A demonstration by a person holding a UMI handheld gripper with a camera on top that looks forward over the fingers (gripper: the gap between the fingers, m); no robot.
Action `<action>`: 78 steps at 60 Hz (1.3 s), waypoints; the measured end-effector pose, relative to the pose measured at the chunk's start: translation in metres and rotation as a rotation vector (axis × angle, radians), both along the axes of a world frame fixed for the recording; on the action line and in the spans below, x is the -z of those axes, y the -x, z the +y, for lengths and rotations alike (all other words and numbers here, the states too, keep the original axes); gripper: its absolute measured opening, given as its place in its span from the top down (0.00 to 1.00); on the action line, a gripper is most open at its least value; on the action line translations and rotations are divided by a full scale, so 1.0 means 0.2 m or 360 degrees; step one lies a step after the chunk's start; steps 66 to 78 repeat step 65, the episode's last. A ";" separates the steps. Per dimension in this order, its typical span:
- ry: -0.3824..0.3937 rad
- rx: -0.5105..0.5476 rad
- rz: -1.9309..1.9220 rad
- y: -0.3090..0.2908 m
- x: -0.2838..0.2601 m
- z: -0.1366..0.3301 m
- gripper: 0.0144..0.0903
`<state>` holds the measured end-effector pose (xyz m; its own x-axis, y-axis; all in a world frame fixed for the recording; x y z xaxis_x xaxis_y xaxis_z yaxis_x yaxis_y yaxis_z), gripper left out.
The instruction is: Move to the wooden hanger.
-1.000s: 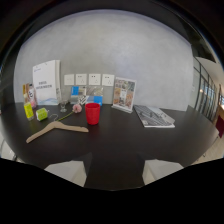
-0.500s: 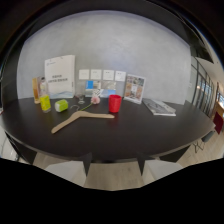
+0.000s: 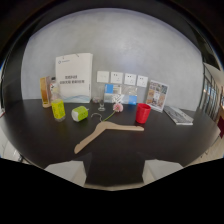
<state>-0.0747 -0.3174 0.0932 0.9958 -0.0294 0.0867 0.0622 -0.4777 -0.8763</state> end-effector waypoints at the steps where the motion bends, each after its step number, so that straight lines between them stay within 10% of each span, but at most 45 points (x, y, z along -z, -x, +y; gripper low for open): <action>1: -0.0002 0.0000 0.0000 0.00 0.00 0.03 0.07; 32: 0.0141 -0.0001 0.0061 -0.01 0.28 0.89 0.07; 78: 0.0194 -0.0033 0.0059 -0.02 0.34 0.91 0.06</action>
